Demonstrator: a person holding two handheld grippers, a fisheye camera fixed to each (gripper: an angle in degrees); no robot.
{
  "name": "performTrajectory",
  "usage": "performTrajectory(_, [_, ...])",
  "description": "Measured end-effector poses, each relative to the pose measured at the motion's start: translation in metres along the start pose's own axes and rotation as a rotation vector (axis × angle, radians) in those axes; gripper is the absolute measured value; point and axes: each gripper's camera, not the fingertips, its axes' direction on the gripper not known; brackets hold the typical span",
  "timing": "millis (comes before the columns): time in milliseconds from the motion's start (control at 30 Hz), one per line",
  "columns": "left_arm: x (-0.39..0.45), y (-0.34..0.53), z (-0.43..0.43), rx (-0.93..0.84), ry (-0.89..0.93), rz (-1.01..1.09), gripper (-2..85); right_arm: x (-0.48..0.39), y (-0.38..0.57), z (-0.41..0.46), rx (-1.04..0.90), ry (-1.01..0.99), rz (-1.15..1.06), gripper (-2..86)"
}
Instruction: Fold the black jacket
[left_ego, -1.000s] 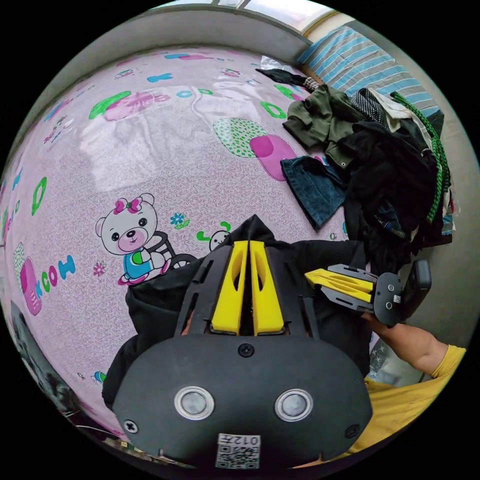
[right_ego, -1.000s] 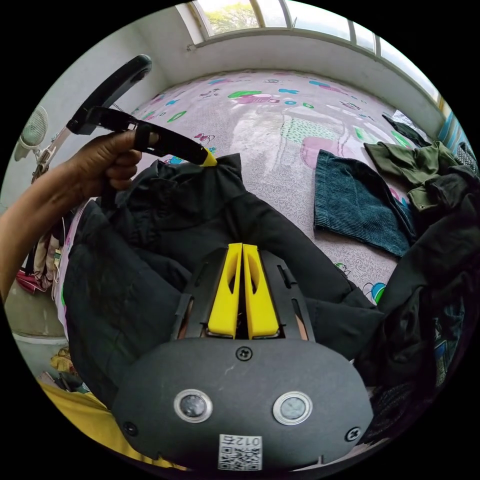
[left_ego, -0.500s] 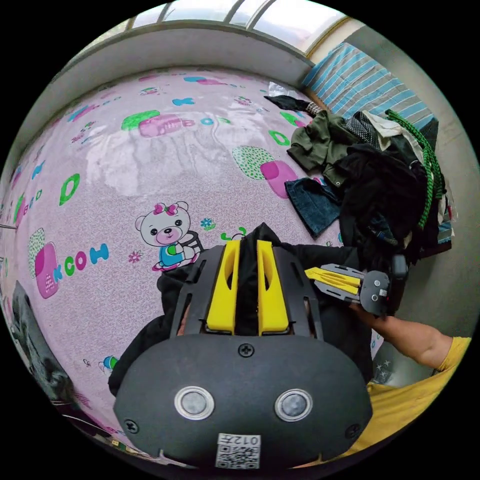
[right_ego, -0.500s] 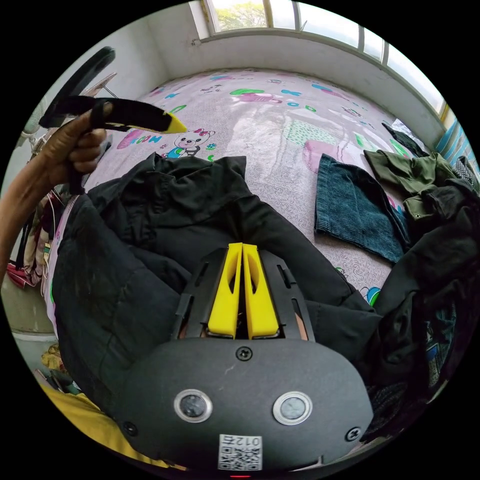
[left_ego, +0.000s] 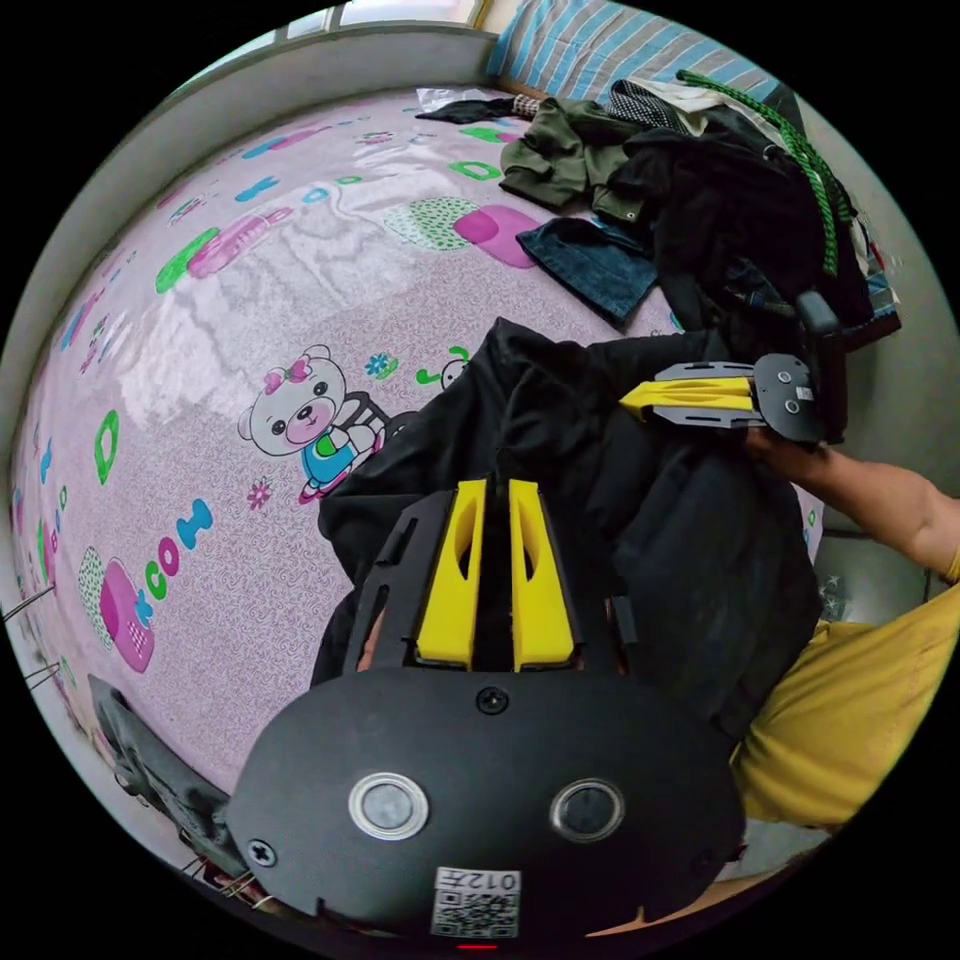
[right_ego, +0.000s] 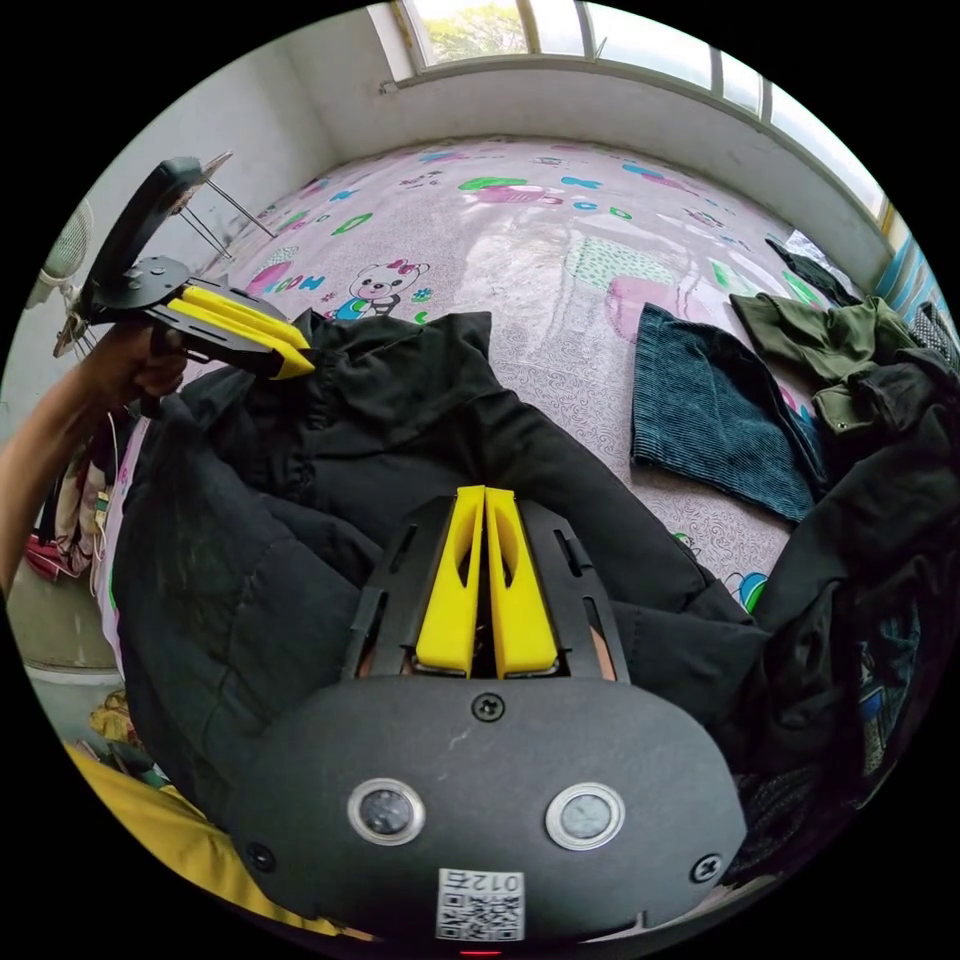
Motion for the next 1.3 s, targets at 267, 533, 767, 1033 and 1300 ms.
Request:
performTrajectory(267, [0.007, 0.032, 0.024, -0.078, -0.049, -0.182, 0.7, -0.009, 0.025, -0.001, -0.005, 0.005, -0.005, 0.1])
performTrajectory(533, [0.022, 0.120, -0.063, 0.158, -0.080, -0.347, 0.4, -0.009, 0.058, -0.055, 0.067, -0.018, -0.021, 0.1])
performTrajectory(767, [0.100, 0.288, -0.106, 0.228, -0.126, -0.412, 0.1, -0.080, 0.152, -0.101, 0.133, 0.065, -0.190, 0.1])
performTrajectory(1033, [0.118, 0.411, -0.064, 0.191, -0.136, -0.645, -0.1, -0.079, 0.182, -0.048, -0.013, 0.088, -0.049, 0.0])
performTrajectory(1300, [0.120, 0.476, -0.041, 0.269, -0.033, -0.693, -0.2, -0.057, 0.173, -0.008, -0.143, -0.053, 0.028, -0.1])
